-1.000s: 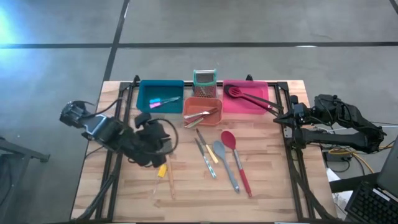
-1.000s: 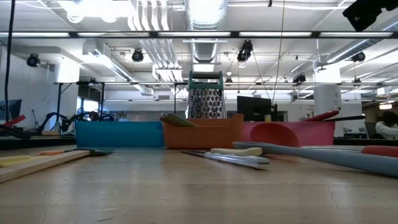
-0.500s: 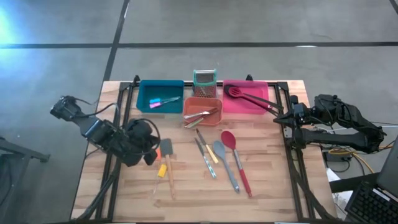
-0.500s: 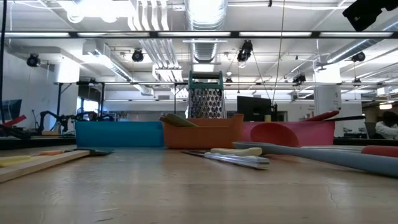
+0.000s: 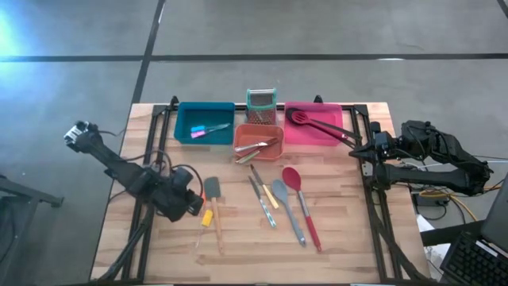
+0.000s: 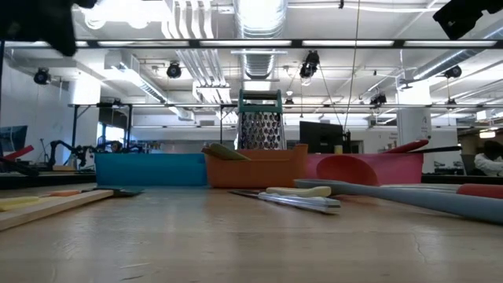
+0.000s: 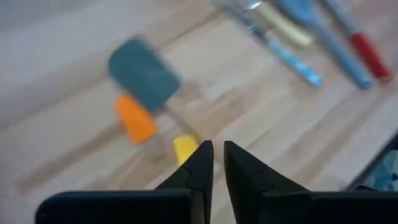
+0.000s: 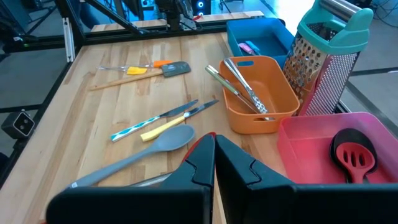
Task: Pick & Place Kitchen Items
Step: Put the yellow spatula into the blue bin
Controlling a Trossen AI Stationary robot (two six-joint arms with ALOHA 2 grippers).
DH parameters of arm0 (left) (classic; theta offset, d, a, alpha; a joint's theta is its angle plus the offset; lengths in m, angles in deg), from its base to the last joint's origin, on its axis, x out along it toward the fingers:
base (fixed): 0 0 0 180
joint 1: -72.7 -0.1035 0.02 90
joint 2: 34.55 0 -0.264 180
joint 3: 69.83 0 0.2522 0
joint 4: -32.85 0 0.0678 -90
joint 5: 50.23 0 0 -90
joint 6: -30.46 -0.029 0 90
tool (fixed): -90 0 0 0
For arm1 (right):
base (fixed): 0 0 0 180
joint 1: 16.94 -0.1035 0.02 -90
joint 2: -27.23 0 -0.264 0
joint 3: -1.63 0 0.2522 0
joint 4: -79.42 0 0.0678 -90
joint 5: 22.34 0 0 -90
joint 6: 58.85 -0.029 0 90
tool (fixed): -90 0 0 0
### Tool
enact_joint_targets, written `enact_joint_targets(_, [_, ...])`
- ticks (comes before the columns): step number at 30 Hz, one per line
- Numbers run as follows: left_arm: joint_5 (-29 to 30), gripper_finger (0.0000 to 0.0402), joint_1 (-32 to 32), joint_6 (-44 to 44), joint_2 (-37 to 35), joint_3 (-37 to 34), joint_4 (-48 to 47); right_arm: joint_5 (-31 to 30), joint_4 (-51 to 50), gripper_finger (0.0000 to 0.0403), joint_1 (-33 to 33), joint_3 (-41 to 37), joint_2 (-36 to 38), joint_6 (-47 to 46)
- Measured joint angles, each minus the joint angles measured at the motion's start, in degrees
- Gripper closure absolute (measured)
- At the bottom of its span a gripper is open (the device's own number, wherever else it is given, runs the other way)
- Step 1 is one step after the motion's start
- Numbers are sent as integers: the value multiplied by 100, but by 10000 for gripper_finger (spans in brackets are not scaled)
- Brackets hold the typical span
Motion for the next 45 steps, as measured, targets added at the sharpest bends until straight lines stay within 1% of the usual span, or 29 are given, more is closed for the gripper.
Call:
enact_joint_targets(4, [-515, 347, 0, 552, -8, -383, -90, -2, 1, 394, -1, 0, 0, 0])
enact_joint_targets(7, [-682, 328, -3, 839, -11, -674, -105, -2, -1, 394, -1, 0, 0, 0])
enact_joint_targets(9, [-748, 308, -7, 1066, -11, -858, -78, -2, 0, 394, 0, 0, 0, 0])
enact_joint_targets(13, [-912, 257, -10, 1493, -11, -1190, 23, -2, 1, 394, 1, 0, 0, 0])
enact_joint_targets(17, [-996, 211, -18, 1571, -12, -1408, 188, -2, -1, 394, -1, 0, 0, 0])
enact_joint_targets(20, [-1020, 193, -24, 1537, -17, -1491, 578, -2, -1, 394, 0, 0, 0, 0])
enact_joint_targets(22, [-1021, 189, -24, 1321, -17, -1510, 784, 0, -1, 394, -1, 0, 0, 0])
enact_joint_targets(27, [-1027, 191, -27, -421, -17, -1508, 1353, -2, -1, 394, -1, 0, 0, 0])
enact_joint_targets(29, [-1030, 190, -59, -819, -17, -1506, 1528, -1, -1, 394, 1, 0, 0, 0])
enact_joint_targets(36, [-1097, 195, -209, -1023, 139, -1506, 1557, -2, -1, 394, -1, 0, 0, 0])
enact_joint_targets(38, [-1289, 195, -275, -1201, 305, -1506, 1686, 0, -1, 394, -1, 0, 0, 0])
enact_joint_targets(41, [-1744, 195, -342, -1582, 647, -1478, 2049, -1, -1, 394, -1, 0, 0, 0])
enact_joint_targets(45, [-2088, 196, -360, -1724, 1260, -1141, 2121, -1, -1, 394, 0, 0, 0, 0])
